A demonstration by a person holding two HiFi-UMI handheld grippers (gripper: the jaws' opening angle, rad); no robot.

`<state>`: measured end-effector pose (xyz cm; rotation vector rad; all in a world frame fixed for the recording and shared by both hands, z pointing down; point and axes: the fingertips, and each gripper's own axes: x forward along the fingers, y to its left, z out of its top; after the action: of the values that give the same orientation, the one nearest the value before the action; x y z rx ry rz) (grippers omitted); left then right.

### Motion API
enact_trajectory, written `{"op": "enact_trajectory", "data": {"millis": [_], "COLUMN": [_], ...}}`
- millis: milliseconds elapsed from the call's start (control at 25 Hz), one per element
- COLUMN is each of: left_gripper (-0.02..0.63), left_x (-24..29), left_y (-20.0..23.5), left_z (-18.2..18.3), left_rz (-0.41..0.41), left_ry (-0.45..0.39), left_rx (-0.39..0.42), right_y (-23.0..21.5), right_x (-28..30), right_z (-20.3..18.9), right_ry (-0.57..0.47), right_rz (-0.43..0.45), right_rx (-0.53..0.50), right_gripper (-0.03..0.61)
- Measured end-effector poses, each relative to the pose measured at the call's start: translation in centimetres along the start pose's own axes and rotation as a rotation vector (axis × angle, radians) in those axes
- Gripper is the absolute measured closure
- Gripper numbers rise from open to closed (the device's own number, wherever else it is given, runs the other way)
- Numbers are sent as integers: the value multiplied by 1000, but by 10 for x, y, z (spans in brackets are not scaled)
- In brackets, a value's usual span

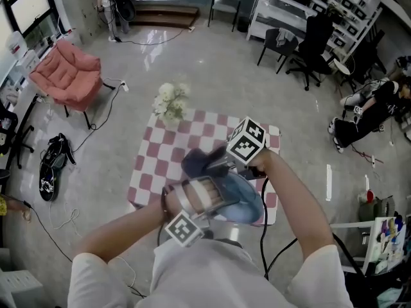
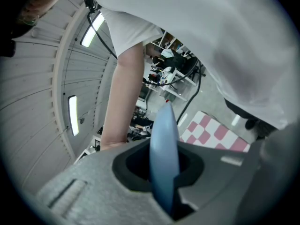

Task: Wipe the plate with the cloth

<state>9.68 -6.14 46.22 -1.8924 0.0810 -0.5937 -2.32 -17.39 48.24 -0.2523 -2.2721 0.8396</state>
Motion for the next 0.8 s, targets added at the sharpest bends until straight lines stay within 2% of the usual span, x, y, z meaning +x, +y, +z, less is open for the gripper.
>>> {"op": "enact_trajectory", "data": {"millis": [240,480,800], "left_gripper": [568,568,569], "left_x": [-11,-25,-35], "left_y": [-7,3,13], "left_z": [-14,-34,-69], "left_rz": [-7,37,60], "left_ry": [7,17,34], "left_rx": [-5,-27,-65], "right_y": [-34,-68,-89], "right_x": [-6,-27,-63], "right_z": [-14,-33,-65], "right_ry": [-32,-99,-192], "right_rz": [-70,-145,-225], "right_rx": [102,211,320], "right_gripper": [445,445,445]}}
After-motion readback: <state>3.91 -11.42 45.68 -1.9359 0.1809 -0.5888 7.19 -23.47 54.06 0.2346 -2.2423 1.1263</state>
